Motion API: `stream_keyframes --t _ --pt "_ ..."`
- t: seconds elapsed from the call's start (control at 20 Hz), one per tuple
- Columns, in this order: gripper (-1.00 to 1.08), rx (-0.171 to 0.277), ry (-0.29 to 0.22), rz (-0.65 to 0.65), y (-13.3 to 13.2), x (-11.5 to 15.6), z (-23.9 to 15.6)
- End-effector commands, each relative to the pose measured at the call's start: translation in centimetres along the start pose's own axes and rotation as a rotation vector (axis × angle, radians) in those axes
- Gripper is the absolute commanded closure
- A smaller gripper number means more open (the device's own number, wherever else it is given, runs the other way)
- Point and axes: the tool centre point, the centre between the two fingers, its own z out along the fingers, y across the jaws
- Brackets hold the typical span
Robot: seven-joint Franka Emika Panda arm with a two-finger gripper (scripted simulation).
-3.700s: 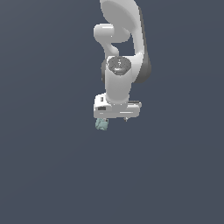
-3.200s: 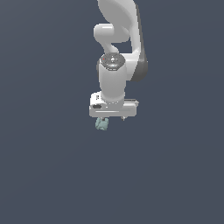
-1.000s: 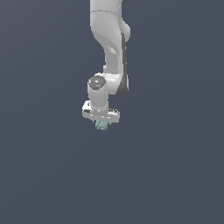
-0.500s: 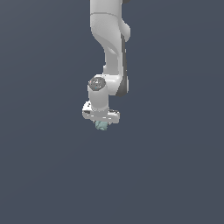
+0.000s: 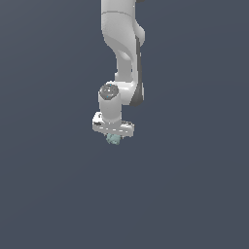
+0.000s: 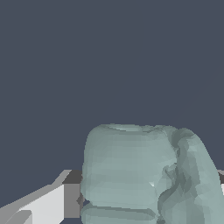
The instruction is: Pick up the object and move it to a goal position.
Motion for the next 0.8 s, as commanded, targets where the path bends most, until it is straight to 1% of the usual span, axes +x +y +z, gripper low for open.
stream_keyframes --t 0.0,0.35,0.75 --pt "1.08 0.000 0.001 -0.001 -0.6 0.1 -0.8" --pt "1.08 0.000 0.001 -0.001 -3.7 0.4 -5.1" --pt "1.08 -0.002 0.001 0.000 -9.1 1.1 -12.5"
